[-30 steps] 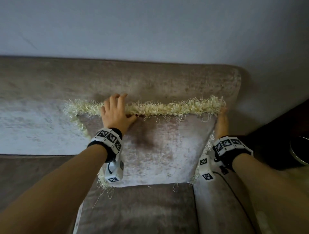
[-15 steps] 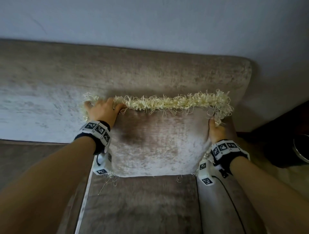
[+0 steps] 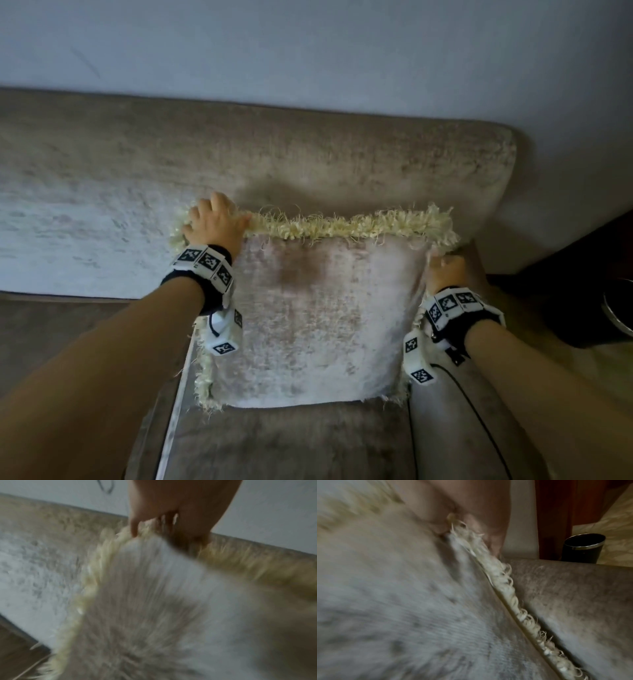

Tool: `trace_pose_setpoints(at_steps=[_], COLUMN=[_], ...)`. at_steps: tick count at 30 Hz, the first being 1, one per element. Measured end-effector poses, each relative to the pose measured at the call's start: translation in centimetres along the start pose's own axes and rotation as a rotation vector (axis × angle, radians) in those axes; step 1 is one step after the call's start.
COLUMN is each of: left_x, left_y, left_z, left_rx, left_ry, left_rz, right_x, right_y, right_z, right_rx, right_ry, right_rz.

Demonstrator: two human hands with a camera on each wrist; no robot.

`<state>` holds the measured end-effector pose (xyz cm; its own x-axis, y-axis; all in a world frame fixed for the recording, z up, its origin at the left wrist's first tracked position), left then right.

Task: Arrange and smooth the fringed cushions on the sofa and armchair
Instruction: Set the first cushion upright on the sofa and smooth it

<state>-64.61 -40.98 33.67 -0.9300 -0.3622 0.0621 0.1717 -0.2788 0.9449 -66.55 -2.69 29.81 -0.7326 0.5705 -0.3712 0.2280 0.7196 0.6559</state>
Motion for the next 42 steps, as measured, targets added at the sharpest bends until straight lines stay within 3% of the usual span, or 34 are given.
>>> trace_pose_setpoints(at_steps=[2,6,8,10,11,12,14,15,16,17,18,20,22,24,26,28,29,31,33,35,38,40,42], left_x=[-1.1,-3.3,-4.6,-6.0,-6.6,-6.8,-6.6,-6.5,-6.6,-6.7,-6.7,-6.3,-6.4,-6.1,-5.7,-5.9,-5.9,-6.2,-6.3,-6.0,-5.8,-5.4,-5.4], left_y=[-1.0,-0.8,-1.7,-4.8,-6.8,-9.1,-11.1,-11.2,-10.5,-9.9,-9.3,-8.9,-10.1,-12.2,-13.5,-12.5,-11.2,-9.7,-10.3,-12.7,-14.2,-11.8,-9.0], left_z=[0.0,0.9,1.8,2.7,2.2,0.4,-5.6,-8.4,-9.7,-9.3,-7.6,-2.0,2.5,2.9,-0.1,-1.1,-0.5,1.4,2.3,2.2,1.6,2.3,2.2], left_rx=[0.003,-0.061,-0.087,0.048,0.172,0.265,0.281,0.22,0.156,0.126,0.104,0.071,0.14,0.209,0.21,0.136,0.103,0.078,0.13,0.214,0.268,0.158,0.101], left_ry=[0.004,-0.134,-0.309,-0.582,-0.662,-0.618,-0.21,0.037,0.174,0.158,0.021,-0.381,-0.644,-0.551,-0.291,-0.184,-0.228,-0.461,-0.643,-0.615,-0.436,-0.433,-0.48], left_rz=[0.059,0.289,0.333,0.224,0.108,-0.016,-0.16,-0.159,-0.133,-0.076,0.009,0.113,0.155,0.021,-0.077,0.01,0.1,0.261,0.305,0.107,-0.117,-0.004,0.277], right_x=[-1.1,-6.6,-9.4,-9.8,-8.3,-5.5,-0.4,0.6,0.3,-1.0,-2.6,-5.9,-6.9,-5.2,-3.2,-3.3,-3.9,-5.4,-6.1,-5.6,-4.4,-5.7,-6.8], right_y=[0.0,-2.0,-4.5,-8.5,-10.3,-11.7,-11.4,-10.9,-10.5,-10.1,-9.9,-10.2,-12.0,-13.8,-13.9,-12.3,-11.0,-9.2,-10.4,-14.2,-16.2,-13.6,-9.7], right_z=[-1.0,-5.3,-5.8,-4.3,-2.9,-1.0,1.5,1.8,1.6,0.9,-0.1,-2.1,-2.3,-0.6,0.6,-0.3,-1.2,-2.4,-2.2,-0.6,0.6,-1.1,-2.0], right_rx=[-0.082,-0.038,-0.1,-0.371,-0.564,-0.733,-0.802,-0.75,-0.686,-0.607,-0.515,-0.345,-0.433,-0.687,-0.756,-0.604,-0.486,-0.272,-0.32,-0.642,-0.854,-0.596,-0.261], right_ry=[0.21,0.885,1.14,1.353,1.35,1.234,0.891,0.815,0.808,0.849,0.924,1.112,1.177,1.091,0.96,0.907,0.915,1.01,1.156,1.224,1.091,1.093,1.092], right_rz=[0.204,0.181,0.127,0.069,0.049,0.028,0.057,0.098,0.119,0.138,0.165,0.203,0.158,0.108,0.109,0.166,0.225,0.301,0.253,0.128,0.056,0.102,0.235])
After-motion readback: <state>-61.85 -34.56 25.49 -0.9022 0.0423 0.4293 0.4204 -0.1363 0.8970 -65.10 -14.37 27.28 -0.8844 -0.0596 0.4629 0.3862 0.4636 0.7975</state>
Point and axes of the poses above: each hand's wrist, its own x-axis towards the middle knuckle, its own y-axis out of the back of the hand, z = x × y, the point moved 5 cm from there along x, towards the middle knuckle, and after that the axes turned 9 degrees about -y, right-handed, at the moved point
